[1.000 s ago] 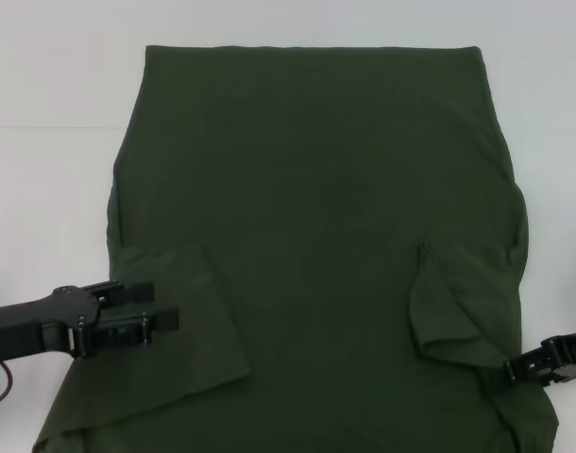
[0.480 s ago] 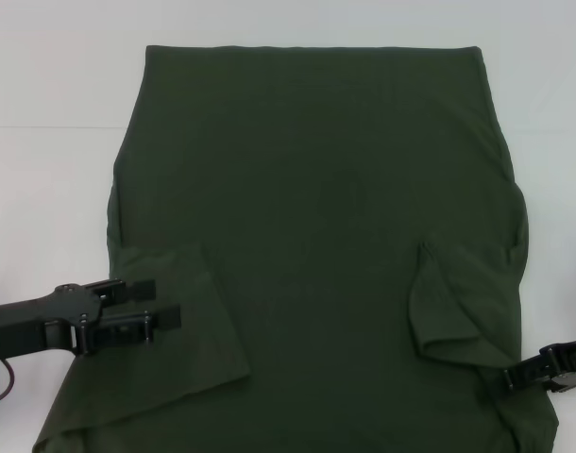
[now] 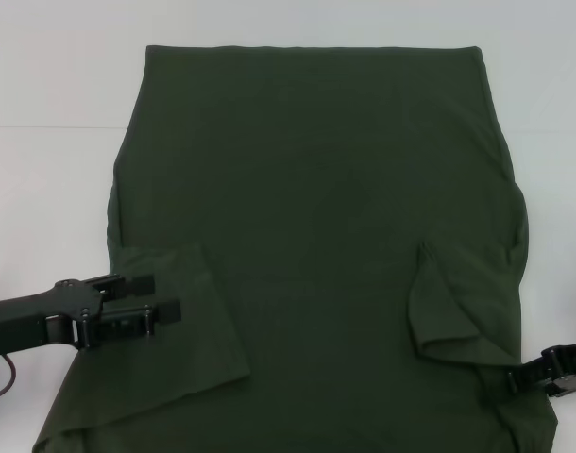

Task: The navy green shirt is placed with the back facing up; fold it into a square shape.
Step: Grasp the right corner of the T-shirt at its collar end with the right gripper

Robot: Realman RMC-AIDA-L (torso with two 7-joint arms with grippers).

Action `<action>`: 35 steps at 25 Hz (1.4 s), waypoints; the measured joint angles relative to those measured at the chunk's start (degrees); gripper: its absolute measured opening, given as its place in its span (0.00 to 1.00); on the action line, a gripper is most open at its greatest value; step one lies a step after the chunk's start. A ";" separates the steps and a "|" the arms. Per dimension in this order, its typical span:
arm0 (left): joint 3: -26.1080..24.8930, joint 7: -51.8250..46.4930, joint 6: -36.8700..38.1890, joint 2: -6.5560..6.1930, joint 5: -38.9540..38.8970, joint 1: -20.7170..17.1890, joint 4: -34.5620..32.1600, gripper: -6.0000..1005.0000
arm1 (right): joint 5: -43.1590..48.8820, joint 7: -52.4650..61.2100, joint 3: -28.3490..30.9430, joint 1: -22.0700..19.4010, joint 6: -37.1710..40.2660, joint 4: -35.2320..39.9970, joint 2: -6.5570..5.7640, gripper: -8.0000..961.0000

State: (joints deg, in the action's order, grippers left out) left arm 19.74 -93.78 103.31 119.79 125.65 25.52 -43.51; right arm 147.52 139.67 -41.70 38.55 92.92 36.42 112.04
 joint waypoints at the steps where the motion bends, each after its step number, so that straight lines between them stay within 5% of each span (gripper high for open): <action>1: 0.01 0.00 -0.09 0.00 -0.01 0.03 0.00 0.86 | 0.00 -0.02 0.29 -0.13 0.06 0.11 -0.07 0.79; 13: 0.03 -0.09 -0.14 0.00 0.04 0.52 0.00 0.86 | 0.31 -0.35 0.85 -0.50 0.32 0.49 -0.26 0.35; 16: 0.03 -0.10 -0.14 0.00 0.06 0.52 0.08 0.86 | 0.31 -0.35 0.94 -0.50 0.35 0.49 -0.25 0.10; 25: -0.64 -5.04 0.23 -0.26 -0.25 0.68 1.22 0.86 | -0.13 -1.98 1.47 -0.58 2.04 0.55 -0.40 0.02; 35: -0.81 -23.67 2.73 -1.35 0.23 0.01 0.93 0.86 | -1.31 -6.70 2.76 -0.90 3.52 0.53 -0.56 0.01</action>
State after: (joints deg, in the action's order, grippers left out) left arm 18.93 -117.45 106.04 118.44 125.88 25.53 -42.58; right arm 146.20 132.97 -38.94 37.65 96.44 36.95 111.48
